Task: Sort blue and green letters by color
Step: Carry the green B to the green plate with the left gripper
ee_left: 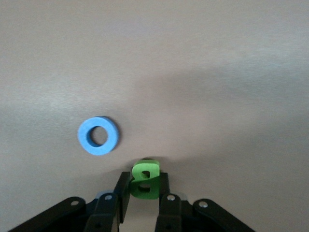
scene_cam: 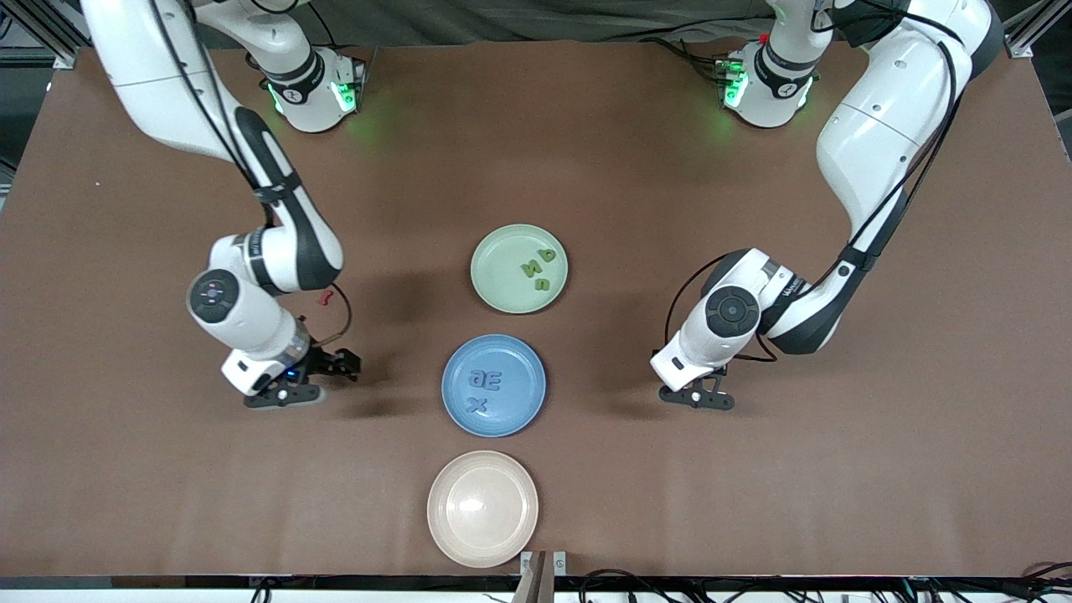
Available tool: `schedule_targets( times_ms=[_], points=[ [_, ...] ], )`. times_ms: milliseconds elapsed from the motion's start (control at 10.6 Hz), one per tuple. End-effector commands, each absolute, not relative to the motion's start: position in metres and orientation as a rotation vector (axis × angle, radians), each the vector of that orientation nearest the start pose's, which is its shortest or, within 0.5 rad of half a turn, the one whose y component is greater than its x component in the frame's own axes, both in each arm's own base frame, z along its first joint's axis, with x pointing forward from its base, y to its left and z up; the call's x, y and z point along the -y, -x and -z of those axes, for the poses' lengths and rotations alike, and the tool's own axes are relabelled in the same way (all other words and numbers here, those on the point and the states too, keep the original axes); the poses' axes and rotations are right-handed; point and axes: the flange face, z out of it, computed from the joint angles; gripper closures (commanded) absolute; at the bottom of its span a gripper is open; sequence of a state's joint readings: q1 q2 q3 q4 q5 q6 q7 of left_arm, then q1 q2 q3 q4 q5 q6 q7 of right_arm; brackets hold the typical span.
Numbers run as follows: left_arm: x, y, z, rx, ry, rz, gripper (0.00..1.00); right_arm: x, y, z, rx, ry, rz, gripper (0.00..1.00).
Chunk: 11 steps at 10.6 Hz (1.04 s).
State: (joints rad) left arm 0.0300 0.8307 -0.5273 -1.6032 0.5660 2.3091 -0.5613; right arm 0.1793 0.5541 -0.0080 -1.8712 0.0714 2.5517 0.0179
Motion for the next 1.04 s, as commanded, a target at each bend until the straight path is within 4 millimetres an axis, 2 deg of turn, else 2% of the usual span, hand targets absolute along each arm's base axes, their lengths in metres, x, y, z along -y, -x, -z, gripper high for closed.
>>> schedule_targets(
  times_ms=[0, 190, 379, 569, 758, 853, 948],
  points=[
    [0.332, -0.603, -0.231, -0.207, 3.159, -0.063, 1.0, -0.044, -0.603, -0.232, 0.067, 3.101, 0.115, 0.0],
    [0.389, -0.571, -0.261, -0.103, 3.22, -0.087, 1.0, -0.005, -0.586, -0.227, 0.019, 3.13, 0.082, 0.0],
    [0.45, -0.524, -0.266, -0.055, 3.227, -0.107, 1.0, 0.022, -0.572, -0.214, -0.049, 3.135, 0.065, 0.0],
    [0.501, -0.478, -0.265, -0.019, 3.218, -0.105, 1.0, 0.032, -0.56, -0.198, -0.095, 3.132, 0.137, 0.0],
    [0.534, -0.442, -0.266, 0.023, 3.213, -0.112, 1.0, 0.029, -0.55, -0.188, -0.11, 3.132, 0.109, 0.0],
    [0.546, -0.427, -0.264, 0.003, 3.207, -0.113, 0.91, 0.029, -0.547, -0.185, -0.11, 3.132, 0.097, 0.0],
    [0.548, -0.425, -0.263, -0.014, 3.204, -0.099, 0.13, 0.028, -0.545, -0.181, -0.105, 3.132, 0.096, 0.0]
  ],
)
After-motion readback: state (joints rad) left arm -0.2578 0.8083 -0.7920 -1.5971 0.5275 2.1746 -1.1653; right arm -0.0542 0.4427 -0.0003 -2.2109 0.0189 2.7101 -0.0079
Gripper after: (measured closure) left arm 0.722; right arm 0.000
